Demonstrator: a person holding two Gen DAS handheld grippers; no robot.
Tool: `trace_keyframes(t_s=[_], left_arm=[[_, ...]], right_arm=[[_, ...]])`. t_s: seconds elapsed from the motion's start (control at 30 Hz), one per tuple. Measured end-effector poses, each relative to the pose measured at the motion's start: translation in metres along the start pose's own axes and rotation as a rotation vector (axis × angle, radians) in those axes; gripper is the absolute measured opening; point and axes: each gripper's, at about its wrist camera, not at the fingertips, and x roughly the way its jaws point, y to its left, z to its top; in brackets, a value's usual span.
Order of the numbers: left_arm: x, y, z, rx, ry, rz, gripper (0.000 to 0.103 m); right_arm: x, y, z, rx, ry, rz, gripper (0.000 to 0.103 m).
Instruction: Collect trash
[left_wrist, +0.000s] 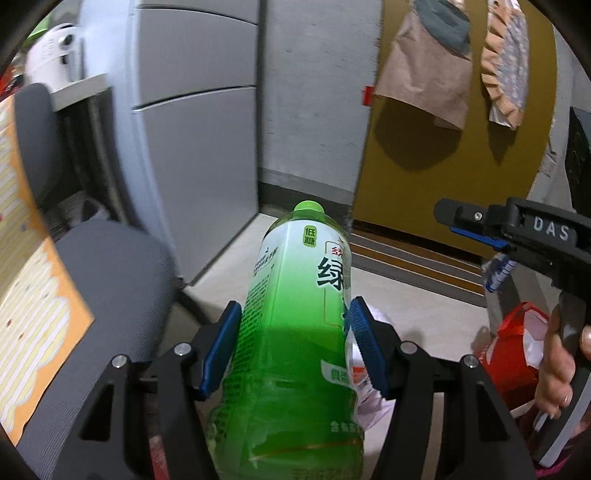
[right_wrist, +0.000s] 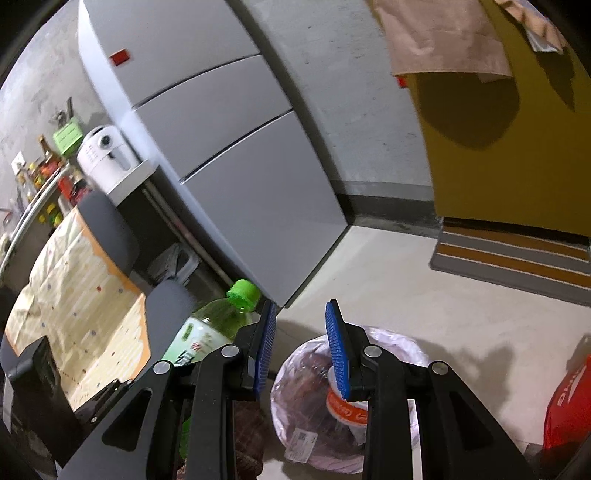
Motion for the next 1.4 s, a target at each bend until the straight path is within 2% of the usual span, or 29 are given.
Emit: trace_keyframes(t_s=[0.03, 0.07, 0.1, 0.27, 0.4, 0.63, 0.77, 0.97, 1.07, 1.23, 1.4], left_arm=[[0.008, -0.003, 0.002, 0.011, 0.022, -0.014, 0.071], [0.013, -0.005, 0.004, 0.019, 0.038, -0.012, 0.086], [0.018, -0.006, 0.003, 0.024, 0.044, 0.000, 0.088], [0.014, 0.015, -0.006, -0.025, 0.060, 0.030, 0.088], [-0.012, 0.046, -0.018, -0.080, 0.037, 0.120, 0.088], [-0.071, 0.088, -0.038, -0.159, 0.004, 0.266, 0.095], [-0.107, 0.106, -0.049, -0.189, 0.015, 0.353, 0.096], [-0.175, 0.137, -0.072, -0.281, -0.009, 0.453, 0.096], [-0.196, 0.146, -0.082, -0.317, 0.010, 0.521, 0.096], [-0.216, 0.155, -0.096, -0.357, 0.043, 0.580, 0.096], [-0.232, 0.162, -0.112, -0.413, 0.071, 0.613, 0.096]], right_arm=[[0.000, -0.002, -0.001, 0.006, 0.001, -0.005, 0.031], [0.001, -0.004, -0.001, 0.009, 0.004, -0.009, 0.033], [0.002, -0.006, -0.001, 0.012, 0.007, -0.011, 0.033], [0.013, -0.001, -0.008, -0.011, 0.047, -0.016, 0.036], [0.018, 0.016, -0.015, -0.068, 0.086, -0.007, 0.043], [0.015, 0.072, -0.036, -0.230, 0.152, 0.032, 0.064], [0.007, 0.106, -0.048, -0.322, 0.160, 0.046, 0.085], [-0.005, 0.156, -0.062, -0.469, 0.144, 0.071, 0.090], [-0.012, 0.180, -0.069, -0.536, 0.147, 0.103, 0.092], [-0.021, 0.203, -0.076, -0.594, 0.166, 0.143, 0.092], [-0.031, 0.208, -0.080, -0.622, 0.174, 0.150, 0.092]])
